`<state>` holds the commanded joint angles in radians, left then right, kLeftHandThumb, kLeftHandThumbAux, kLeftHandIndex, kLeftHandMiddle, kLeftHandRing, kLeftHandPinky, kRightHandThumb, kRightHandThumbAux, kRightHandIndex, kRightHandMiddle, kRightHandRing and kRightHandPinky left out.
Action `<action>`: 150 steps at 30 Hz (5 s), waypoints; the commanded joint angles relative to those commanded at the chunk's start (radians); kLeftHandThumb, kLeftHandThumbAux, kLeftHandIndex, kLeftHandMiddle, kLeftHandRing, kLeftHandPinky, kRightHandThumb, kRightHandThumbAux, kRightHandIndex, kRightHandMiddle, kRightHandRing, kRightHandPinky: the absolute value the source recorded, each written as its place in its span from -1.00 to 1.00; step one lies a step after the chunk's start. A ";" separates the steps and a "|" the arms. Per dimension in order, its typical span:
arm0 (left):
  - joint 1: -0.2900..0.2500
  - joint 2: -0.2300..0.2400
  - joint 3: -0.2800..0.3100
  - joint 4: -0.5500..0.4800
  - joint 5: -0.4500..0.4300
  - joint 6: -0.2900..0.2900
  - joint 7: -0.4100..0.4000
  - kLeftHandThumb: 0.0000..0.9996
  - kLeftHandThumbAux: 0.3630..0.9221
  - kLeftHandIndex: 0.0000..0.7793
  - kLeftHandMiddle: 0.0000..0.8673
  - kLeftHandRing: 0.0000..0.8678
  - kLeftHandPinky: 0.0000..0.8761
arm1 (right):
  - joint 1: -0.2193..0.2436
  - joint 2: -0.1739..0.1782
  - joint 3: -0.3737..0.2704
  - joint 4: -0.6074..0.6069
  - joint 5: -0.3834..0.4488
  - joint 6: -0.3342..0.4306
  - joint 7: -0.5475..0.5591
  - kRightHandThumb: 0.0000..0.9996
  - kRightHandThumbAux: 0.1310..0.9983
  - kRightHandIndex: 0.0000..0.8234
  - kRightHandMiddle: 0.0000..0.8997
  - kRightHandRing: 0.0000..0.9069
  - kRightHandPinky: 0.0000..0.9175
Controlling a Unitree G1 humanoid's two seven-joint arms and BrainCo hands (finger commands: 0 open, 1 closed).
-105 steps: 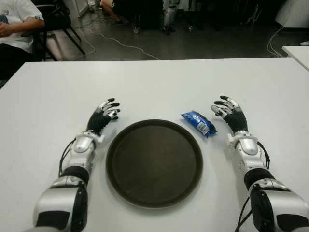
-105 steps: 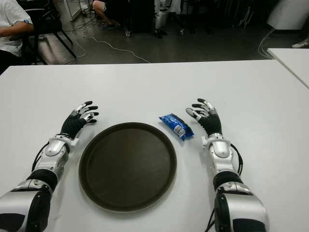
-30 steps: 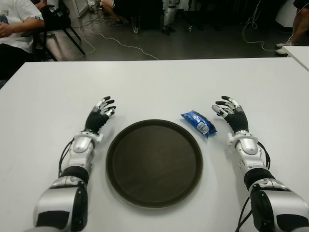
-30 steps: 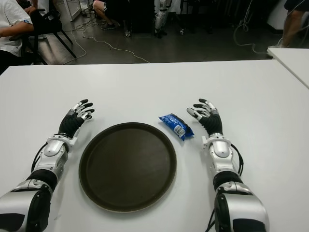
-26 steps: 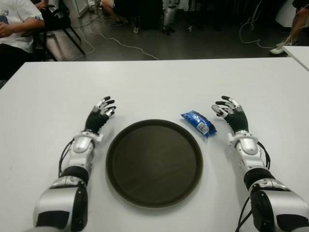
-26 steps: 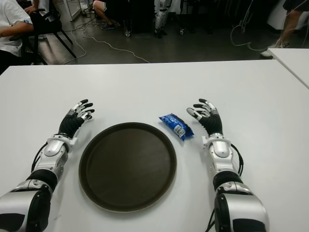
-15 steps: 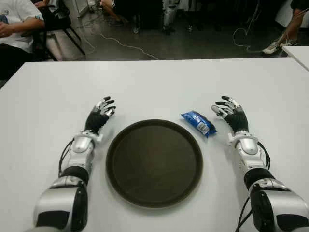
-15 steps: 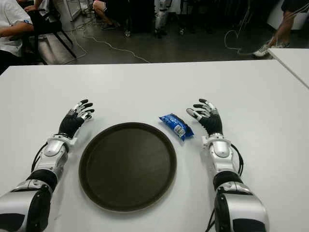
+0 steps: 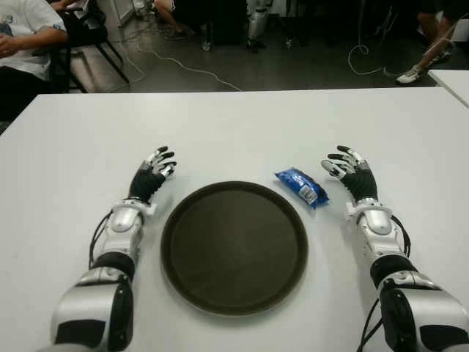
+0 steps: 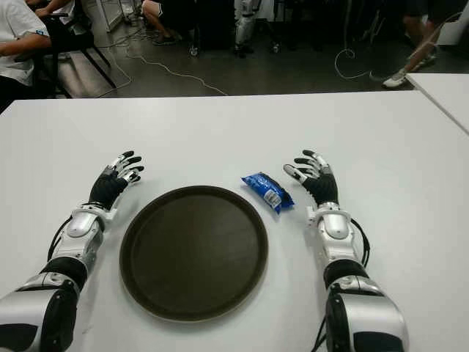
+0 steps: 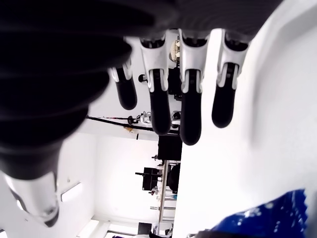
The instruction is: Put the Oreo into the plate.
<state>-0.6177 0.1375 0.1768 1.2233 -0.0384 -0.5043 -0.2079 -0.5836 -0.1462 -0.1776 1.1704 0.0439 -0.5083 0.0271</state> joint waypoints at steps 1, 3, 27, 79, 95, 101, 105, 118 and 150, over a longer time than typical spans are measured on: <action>0.000 -0.001 0.002 0.000 -0.003 0.003 -0.003 -0.60 0.08 -0.76 -0.61 -0.61 -0.59 | 0.000 0.000 0.001 0.000 -0.001 0.001 -0.002 -0.99 0.21 -0.44 -0.26 -0.22 -0.25; 0.000 -0.001 0.007 -0.001 -0.009 0.007 -0.010 -0.59 0.10 -0.77 -0.64 -0.63 -0.60 | 0.000 0.001 0.002 0.000 -0.001 0.002 -0.004 -1.00 0.20 -0.45 -0.26 -0.22 -0.27; 0.014 -0.001 0.017 -0.010 -0.033 -0.038 -0.040 -0.74 -0.16 -0.82 -0.66 -0.71 -0.76 | 0.005 0.004 0.014 -0.013 -0.004 0.009 -0.023 -1.00 0.14 -0.44 -0.26 -0.22 -0.28; 0.010 0.005 0.004 -0.005 -0.022 -0.042 -0.025 -0.78 -0.11 -0.80 -0.65 -0.70 -0.76 | 0.010 -0.069 0.124 -0.091 -0.244 -0.216 -0.318 -1.00 0.05 -0.49 -0.34 -0.33 -0.41; 0.005 0.009 0.007 0.003 -0.024 -0.046 -0.032 -0.74 0.00 -0.77 -0.64 -0.68 -0.72 | 0.110 -0.203 0.315 -0.778 -0.655 0.346 -0.188 -1.00 0.18 -0.74 -0.66 -0.65 -0.75; 0.005 0.012 0.005 0.001 -0.020 -0.041 -0.022 -0.74 0.01 -0.77 -0.64 -0.70 -0.73 | 0.126 -0.218 0.369 -0.929 -0.759 0.521 -0.047 -1.00 0.06 -0.79 -0.75 -0.77 -0.87; 0.006 0.011 0.004 0.001 -0.017 -0.038 -0.013 -0.75 0.01 -0.77 -0.65 -0.70 -0.74 | 0.132 -0.243 0.407 -0.982 -0.806 0.588 0.042 -1.00 0.02 -0.80 -0.77 -0.79 -0.87; 0.011 0.012 0.001 0.002 -0.015 -0.037 -0.014 -0.74 -0.08 -0.80 -0.67 -0.71 -0.74 | 0.115 -0.275 0.509 -0.989 -0.850 0.644 0.173 -1.00 -0.01 -0.81 -0.76 -0.76 -0.82; 0.014 0.018 -0.005 -0.014 -0.010 -0.047 -0.017 -0.71 -0.19 -0.80 -0.65 -0.68 -0.71 | 0.059 -0.236 0.601 -0.842 -0.856 0.649 0.103 -1.00 0.11 -0.83 -0.74 -0.73 -0.75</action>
<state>-0.6039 0.1558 0.1714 1.2096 -0.0485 -0.5509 -0.2247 -0.5241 -0.3826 0.4233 0.3288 -0.8118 0.1404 0.1301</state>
